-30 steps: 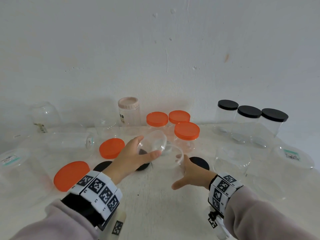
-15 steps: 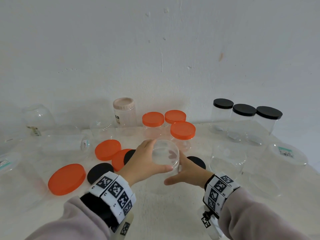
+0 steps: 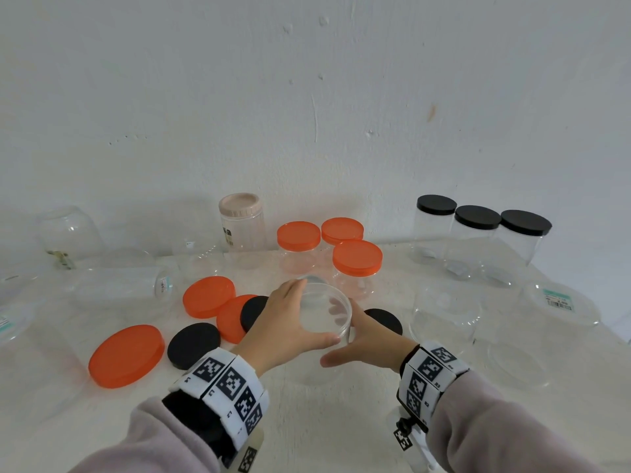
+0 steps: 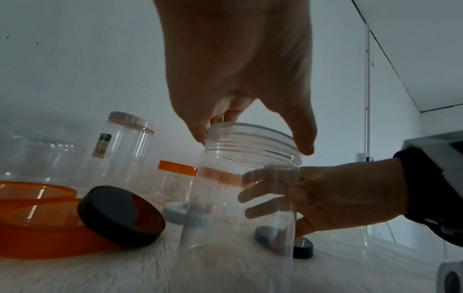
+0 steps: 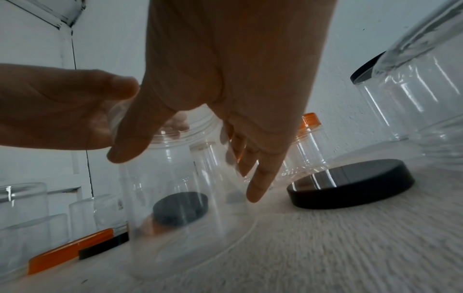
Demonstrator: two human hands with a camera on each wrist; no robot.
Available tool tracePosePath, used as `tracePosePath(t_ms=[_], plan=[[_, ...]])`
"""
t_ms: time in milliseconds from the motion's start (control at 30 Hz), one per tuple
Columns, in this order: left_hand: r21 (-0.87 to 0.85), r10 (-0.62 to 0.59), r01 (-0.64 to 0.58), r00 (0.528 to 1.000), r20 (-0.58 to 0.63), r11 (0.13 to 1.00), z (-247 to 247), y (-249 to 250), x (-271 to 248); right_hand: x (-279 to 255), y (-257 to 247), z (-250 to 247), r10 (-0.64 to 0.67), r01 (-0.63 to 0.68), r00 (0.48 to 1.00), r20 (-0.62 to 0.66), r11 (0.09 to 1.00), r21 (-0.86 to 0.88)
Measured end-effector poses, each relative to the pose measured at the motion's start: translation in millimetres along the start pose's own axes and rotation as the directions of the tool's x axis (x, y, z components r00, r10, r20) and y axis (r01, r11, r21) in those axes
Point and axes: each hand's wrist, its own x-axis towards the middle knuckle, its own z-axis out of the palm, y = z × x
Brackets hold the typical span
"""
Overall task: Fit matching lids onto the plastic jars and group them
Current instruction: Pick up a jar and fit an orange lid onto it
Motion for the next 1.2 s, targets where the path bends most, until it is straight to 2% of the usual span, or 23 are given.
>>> tracePosePath(t_ms=[133,367,533,633,700,767,900,1000,1200], plan=[[-0.032,0.005,-0.005,1.000,-0.015,0.999,1,-3,-3,-1,-1,0,0.009,-0.009,1.000,0.012,1.000,-0.002],[-0.039,-0.023,0.025,0.998,0.058,0.999,-1,-4,0,-3,-6,-2,0.043,-0.042,0.998,0.034,0.999,-0.032],[-0.217,-0.040,0.066,0.992,0.122,0.974,-4,-21,-1,-10,-26,-20,0.092,-0.080,0.994,0.062,0.981,-0.177],[-0.359,-0.078,0.136,0.982,0.173,0.923,-2,-36,-4,-12,-51,-33,0.076,-0.047,0.993,0.087,0.955,-0.293],[-0.448,-0.073,0.160,0.976,0.207,0.880,3,-40,-5,-9,-72,-35,0.075,-0.017,0.987,0.140,0.928,-0.373],[-0.517,-0.016,0.109,0.983,0.182,0.849,9,-41,-6,-2,-90,-31,0.087,0.009,0.980,0.179,0.880,-0.475],[-0.507,0.033,0.047,0.989,0.147,0.861,19,-41,-8,11,-113,-16,0.154,0.048,0.961,0.231,0.729,-0.683],[-0.492,-0.021,0.083,0.991,0.130,0.866,21,-45,-9,18,-119,-13,0.193,0.045,0.953,0.232,0.669,-0.742],[-0.504,-0.052,0.107,0.991,0.122,0.857,24,-50,-7,23,-124,-10,0.221,0.057,0.943,0.250,0.630,-0.775]])
